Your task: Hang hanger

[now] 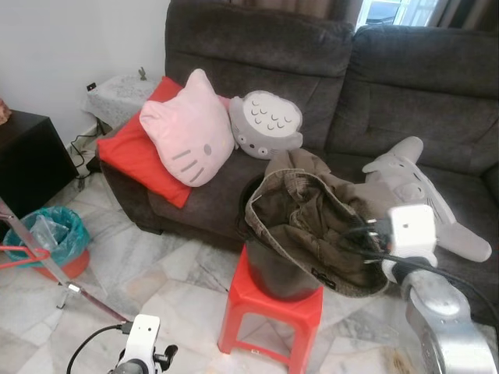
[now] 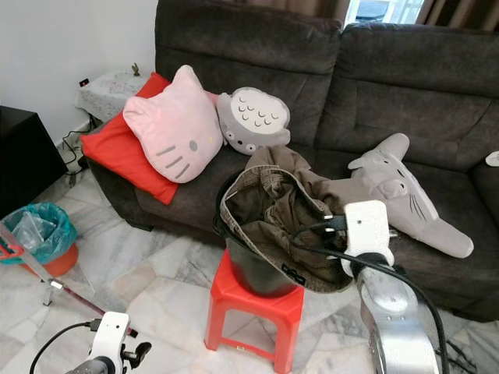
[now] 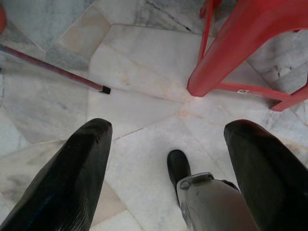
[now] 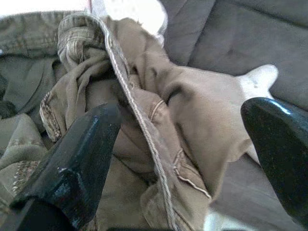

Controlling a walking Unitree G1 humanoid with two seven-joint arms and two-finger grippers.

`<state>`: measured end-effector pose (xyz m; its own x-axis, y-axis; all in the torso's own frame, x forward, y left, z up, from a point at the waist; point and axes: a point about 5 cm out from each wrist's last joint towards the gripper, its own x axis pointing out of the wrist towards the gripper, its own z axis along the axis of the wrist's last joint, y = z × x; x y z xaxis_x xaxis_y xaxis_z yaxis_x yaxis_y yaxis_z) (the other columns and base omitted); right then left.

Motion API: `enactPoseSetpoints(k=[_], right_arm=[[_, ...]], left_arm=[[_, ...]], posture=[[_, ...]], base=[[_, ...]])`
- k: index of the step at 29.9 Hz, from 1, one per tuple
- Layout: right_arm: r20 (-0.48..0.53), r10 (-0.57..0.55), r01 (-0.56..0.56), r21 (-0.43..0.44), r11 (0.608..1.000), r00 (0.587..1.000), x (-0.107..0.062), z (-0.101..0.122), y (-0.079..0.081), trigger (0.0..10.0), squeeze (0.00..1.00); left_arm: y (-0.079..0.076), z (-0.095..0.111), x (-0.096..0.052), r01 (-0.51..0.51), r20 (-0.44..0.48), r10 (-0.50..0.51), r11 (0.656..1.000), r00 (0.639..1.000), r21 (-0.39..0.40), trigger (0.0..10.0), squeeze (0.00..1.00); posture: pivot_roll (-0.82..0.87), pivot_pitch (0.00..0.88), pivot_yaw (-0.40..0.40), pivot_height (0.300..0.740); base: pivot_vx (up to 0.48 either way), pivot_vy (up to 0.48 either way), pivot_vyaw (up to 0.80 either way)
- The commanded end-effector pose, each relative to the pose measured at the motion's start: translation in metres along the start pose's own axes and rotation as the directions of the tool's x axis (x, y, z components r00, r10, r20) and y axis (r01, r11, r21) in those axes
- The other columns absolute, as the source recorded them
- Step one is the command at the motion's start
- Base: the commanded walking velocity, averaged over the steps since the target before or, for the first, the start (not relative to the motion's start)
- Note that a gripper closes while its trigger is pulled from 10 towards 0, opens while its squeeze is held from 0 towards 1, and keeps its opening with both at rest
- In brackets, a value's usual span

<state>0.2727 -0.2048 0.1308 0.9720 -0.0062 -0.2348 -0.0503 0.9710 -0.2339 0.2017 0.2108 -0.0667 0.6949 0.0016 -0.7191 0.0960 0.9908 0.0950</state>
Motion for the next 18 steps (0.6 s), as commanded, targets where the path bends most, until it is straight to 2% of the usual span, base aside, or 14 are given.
enactPoseSetpoints(k=[1, 3, 6, 9, 14, 18], right_arm=[[-0.015, 0.016, -0.017, -0.014, 1.0, 1.0, 0.006, 0.002, -0.001, 10.0, 0.0], [-0.013, 0.02, -0.02, -0.021, 1.0, 1.0, 0.018, 0.009, -0.003, 10.0, 0.0], [-0.026, 0.04, -0.041, -0.035, 0.999, 0.999, 0.025, 0.013, -0.003, 10.0, 0.0], [0.007, 0.082, -0.082, -0.02, 0.996, 0.997, 0.037, 0.023, 0.005, 10.0, 0.0], [0.027, 0.126, -0.127, 0.018, 0.992, 0.992, 0.045, 0.03, 0.015, 10.0, 0.0], [-0.004, 0.177, -0.177, 0.019, 0.984, 0.984, 0.048, 0.025, 0.024, 10.0, 0.0]], left_arm=[[0.0, -0.001, 0.0, -0.002, -0.016, 0.002, 1.0, 1.0, 0.004, 10.0, 0.0], [0.0, -0.001, 0.0, 0.0, -0.016, 0.0, 1.0, 1.0, 0.003, 10.0, 0.0], [-0.001, -0.001, 0.0, 0.0, -0.017, 0.0, 1.0, 1.0, 0.003, 10.0, 0.0], [0.0, 0.0, 0.001, 0.0, -0.018, 0.0, 1.0, 1.0, 0.004, 10.0, 0.0], [-0.001, -0.001, 0.0, 0.004, -0.02, -0.004, 1.0, 1.0, 0.003, 10.0, 0.0], [-0.001, -0.002, 0.0, 0.006, -0.026, -0.006, 1.0, 1.0, 0.005, 10.0, 0.0]], posture=[[-0.05, 0.0, -0.006, 0.74], [-0.04, 0.0, -0.004, 0.74], [-0.04, 0.0, 0.0, 0.74], [-0.04, 0.0, 0.001, 0.74], [-0.03, 0.0, 0.003, 0.74], [-0.03, 0.0, 0.002, 0.74]], base=[[0.0, 0.0, 0.0], [0.0, 0.0, 0.0], [0.0, 0.0, 0.0], [0.0, 0.0, 0.0], [0.0, 0.0, 0.0], [0.0, 0.0, 0.0]])
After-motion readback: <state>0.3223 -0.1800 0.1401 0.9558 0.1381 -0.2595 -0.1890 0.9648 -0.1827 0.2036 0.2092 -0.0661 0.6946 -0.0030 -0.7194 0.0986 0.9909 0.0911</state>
